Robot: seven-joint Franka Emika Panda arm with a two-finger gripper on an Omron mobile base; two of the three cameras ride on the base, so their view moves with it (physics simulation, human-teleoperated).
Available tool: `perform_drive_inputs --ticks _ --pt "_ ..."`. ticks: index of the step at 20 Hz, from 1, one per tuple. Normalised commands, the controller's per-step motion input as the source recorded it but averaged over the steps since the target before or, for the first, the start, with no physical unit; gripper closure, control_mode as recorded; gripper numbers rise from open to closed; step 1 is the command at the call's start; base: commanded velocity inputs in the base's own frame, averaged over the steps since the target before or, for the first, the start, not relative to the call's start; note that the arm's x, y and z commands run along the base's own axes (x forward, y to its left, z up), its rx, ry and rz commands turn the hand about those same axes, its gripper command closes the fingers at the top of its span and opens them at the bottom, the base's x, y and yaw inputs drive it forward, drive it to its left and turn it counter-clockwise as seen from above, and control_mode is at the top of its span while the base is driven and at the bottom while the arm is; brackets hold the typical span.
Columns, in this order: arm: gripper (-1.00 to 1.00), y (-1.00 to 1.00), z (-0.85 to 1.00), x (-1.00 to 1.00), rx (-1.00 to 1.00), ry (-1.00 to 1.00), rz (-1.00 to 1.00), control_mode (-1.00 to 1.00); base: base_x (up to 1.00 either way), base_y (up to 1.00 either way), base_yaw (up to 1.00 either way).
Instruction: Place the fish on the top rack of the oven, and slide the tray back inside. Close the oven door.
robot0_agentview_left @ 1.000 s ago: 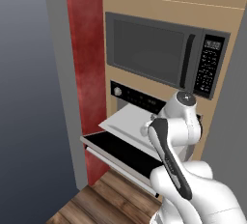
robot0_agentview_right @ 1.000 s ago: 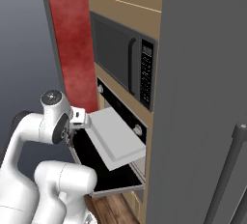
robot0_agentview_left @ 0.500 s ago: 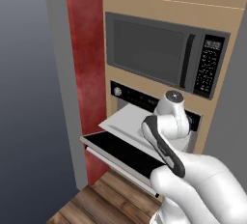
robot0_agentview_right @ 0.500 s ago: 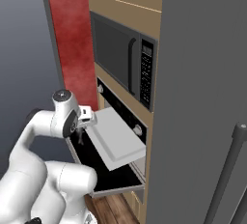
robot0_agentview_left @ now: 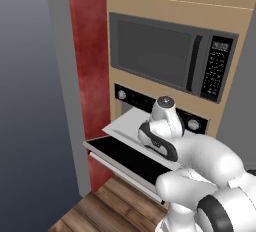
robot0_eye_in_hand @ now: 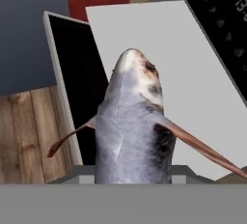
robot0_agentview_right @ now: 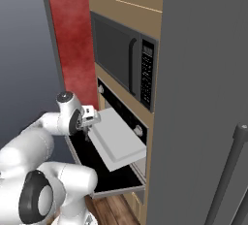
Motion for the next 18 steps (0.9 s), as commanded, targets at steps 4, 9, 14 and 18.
perform_drive_inputs --ticks 4,9,14,18 --pt "1.0 0.07 -0.34 0.45 -0.05 0.0 0.0 -1.0 0.0 0.0 0.0" --pt "1.0 0.03 -0.35 0.43 -0.04 0.0 0.0 -1.0 0.0 0.0 0.0" --pt "1.0 0.0 -0.33 0.49 -0.01 0.0 0.0 -1.0 0.0 0.0 0.0" --pt "1.0 0.0 -0.41 0.57 -0.04 0.0 0.0 -1.0 0.0 0.0 0.0"
